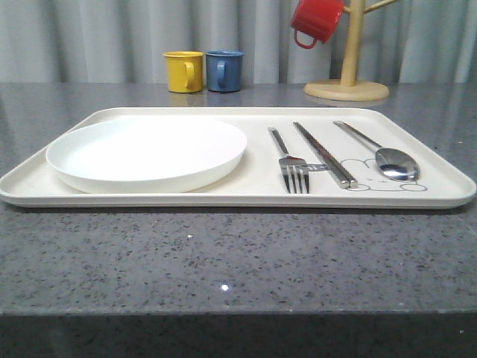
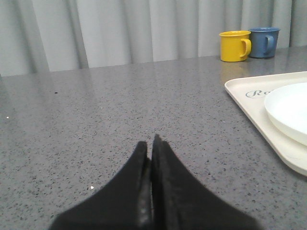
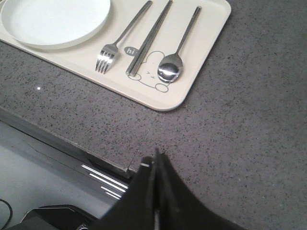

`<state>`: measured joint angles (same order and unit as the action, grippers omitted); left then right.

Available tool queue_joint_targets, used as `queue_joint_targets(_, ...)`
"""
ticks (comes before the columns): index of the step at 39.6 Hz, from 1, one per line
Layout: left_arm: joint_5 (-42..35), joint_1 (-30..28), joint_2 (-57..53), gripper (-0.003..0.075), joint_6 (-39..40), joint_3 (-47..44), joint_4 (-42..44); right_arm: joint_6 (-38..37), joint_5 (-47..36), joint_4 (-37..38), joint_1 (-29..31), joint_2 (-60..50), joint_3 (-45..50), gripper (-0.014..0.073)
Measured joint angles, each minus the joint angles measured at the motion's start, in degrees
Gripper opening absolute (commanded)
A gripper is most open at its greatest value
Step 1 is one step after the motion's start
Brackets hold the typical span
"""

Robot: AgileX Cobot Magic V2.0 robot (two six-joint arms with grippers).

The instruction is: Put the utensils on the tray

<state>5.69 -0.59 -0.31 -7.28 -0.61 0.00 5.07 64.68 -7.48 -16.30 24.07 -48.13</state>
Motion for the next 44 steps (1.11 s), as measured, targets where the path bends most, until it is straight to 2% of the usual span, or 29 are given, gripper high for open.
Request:
queue_joint_targets(37, -0.4, 0.0, 0.0, -0.0018, 0.0, 0.0, 0.0, 0.0, 0.0, 0.0, 0.0, -0.2, 0.1, -0.0069)
queue_joint_targets(41, -0.4, 0.0, 0.0, -0.0018, 0.0, 0.0, 0.0, 0.0, -1.9, 0.3, 0.2, -1.6, 1.8, -0.0069)
queue_joint_targets(44, -0.4, 0.0, 0.0, -0.0018, 0.0, 0.0, 0.0, 0.0, -6.8, 0.5, 2.2, -4.2, 5.3, -0.0069)
